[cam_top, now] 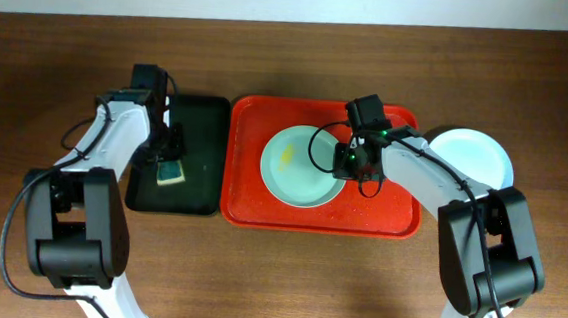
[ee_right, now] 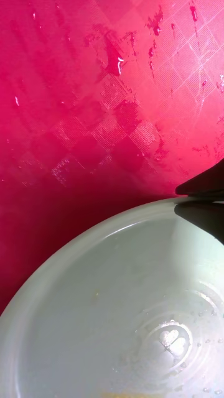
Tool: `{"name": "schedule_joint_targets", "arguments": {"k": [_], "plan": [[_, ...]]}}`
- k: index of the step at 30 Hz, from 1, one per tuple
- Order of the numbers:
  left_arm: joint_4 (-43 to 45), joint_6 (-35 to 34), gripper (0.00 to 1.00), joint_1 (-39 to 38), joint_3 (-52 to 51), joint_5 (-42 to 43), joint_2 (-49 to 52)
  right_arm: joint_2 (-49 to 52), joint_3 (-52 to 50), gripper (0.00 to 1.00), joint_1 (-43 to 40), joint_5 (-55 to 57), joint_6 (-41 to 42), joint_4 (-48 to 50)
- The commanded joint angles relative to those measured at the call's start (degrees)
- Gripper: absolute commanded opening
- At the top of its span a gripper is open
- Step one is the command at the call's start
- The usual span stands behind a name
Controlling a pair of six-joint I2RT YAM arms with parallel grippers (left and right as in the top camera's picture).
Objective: Clean dirty plates on tray and stack at the side
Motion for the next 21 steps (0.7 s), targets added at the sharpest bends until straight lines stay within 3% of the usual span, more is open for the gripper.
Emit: {"name": "schedule_joint_targets", "arguments": {"k": [1, 5, 7, 14, 21], "plan": [[3.1, 0.4, 0.31, 0.2, -3.7, -0.5, 0.6, 0.4, -0.8, 0.04, 0.3, 2.0, 0.5, -0.3], [4.9, 0.4, 0.2, 0.2, -5.9, -0.4, 0.6, 0.4, -0.8, 0.04, 0.3, 2.0, 0.5, -0.3], [4.9, 0.4, 0.01, 0.2, -6.2, -0.3, 0.6, 0.4, -0.8, 0.04, 0.3, 2.0, 0.5, -0.3], [2.7, 0.5, 0.0, 0.3, -1.8, 5.0, -1.2, 0.4, -0.8, 0.04, 0.3, 2.0, 0.5, -0.3], [2.7, 0.5, 0.0, 0.3, 0.2, 4.5, -14.8, 0.4, -0.8, 0.04, 0.3, 2.0, 0.5, -0.4]]}}
